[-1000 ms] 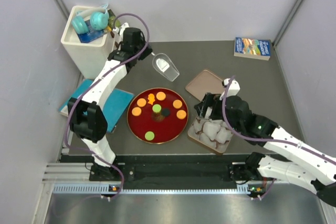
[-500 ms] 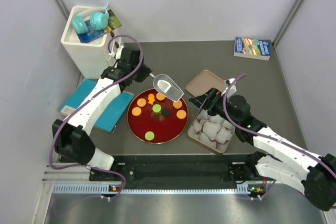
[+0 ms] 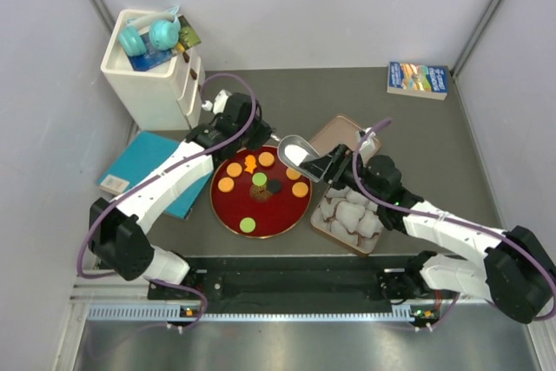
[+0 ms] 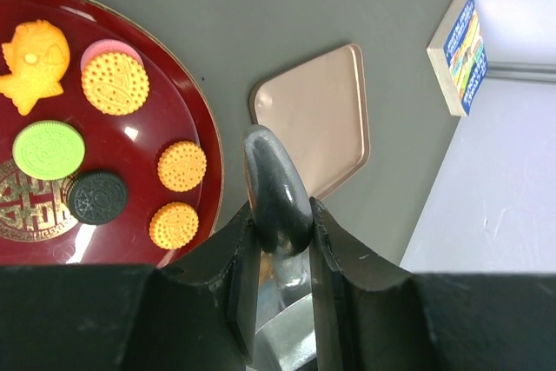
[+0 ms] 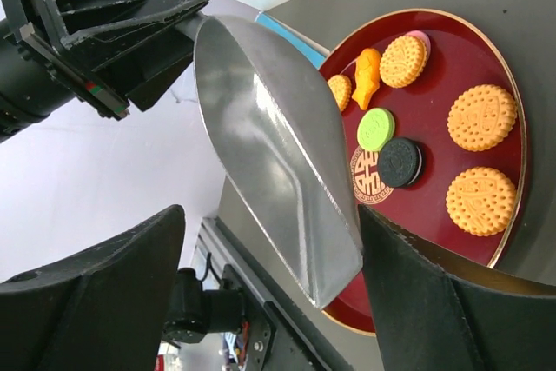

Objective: Pack the cookies

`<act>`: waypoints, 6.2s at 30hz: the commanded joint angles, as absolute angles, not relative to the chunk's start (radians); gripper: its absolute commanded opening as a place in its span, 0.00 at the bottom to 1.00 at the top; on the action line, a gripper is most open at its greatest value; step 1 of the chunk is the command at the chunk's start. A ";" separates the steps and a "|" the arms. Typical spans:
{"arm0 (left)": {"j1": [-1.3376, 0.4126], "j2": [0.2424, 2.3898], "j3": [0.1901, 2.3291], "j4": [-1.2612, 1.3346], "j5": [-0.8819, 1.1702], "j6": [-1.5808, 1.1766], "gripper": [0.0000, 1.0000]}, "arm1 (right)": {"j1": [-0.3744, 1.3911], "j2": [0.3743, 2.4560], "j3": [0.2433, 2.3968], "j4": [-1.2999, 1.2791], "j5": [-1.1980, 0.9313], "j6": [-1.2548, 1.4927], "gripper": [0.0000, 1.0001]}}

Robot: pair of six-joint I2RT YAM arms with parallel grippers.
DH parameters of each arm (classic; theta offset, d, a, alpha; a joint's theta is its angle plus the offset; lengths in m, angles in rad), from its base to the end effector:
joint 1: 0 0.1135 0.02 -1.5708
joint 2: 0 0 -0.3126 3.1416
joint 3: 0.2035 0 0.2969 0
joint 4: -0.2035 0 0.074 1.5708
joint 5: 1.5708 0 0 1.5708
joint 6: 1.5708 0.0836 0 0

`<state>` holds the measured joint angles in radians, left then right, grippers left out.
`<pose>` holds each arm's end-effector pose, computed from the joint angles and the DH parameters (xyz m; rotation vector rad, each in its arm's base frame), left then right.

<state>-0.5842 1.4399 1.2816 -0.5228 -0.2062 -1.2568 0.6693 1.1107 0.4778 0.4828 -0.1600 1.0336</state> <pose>0.3405 -0.2046 0.3387 -0.8830 2.1754 -0.7428 0.2317 0.2002 0.2466 0.2184 1.9195 1.3488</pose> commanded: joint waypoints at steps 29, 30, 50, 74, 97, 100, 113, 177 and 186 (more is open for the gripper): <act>-0.606 1.321 1.295 -0.466 -0.270 -0.864 0.38 | 0.684 1.137 0.711 0.281 -0.212 0.897 0.00; -0.607 1.313 1.289 -0.462 -0.281 -0.815 0.45 | 0.681 1.125 0.727 0.249 -0.219 0.893 0.00; -0.606 1.105 0.954 -0.137 -0.250 -0.776 0.57 | 0.649 1.091 0.818 0.047 -0.433 0.997 0.00; -0.606 1.091 0.848 0.045 -0.207 -0.922 0.33 | 0.644 1.109 0.808 0.101 -0.549 1.088 0.00; -0.497 1.072 0.784 -0.095 -0.112 -0.994 0.00 | 0.640 1.014 0.991 -0.440 -0.177 0.717 0.84; -0.474 1.080 0.791 -0.118 -0.100 -0.994 0.00 | 0.641 0.991 1.008 -0.495 -0.082 0.680 0.85; -0.384 1.011 0.620 0.138 -0.235 -0.767 0.00 | 0.641 0.677 0.637 -0.333 0.072 0.629 0.81; -0.348 1.137 0.396 0.701 -0.482 -0.680 0.00 | 0.953 1.247 0.894 -0.236 0.247 0.592 0.65; -0.348 1.175 0.394 0.732 -0.477 -0.730 0.00 | 0.758 1.477 1.068 -0.218 0.265 0.345 0.52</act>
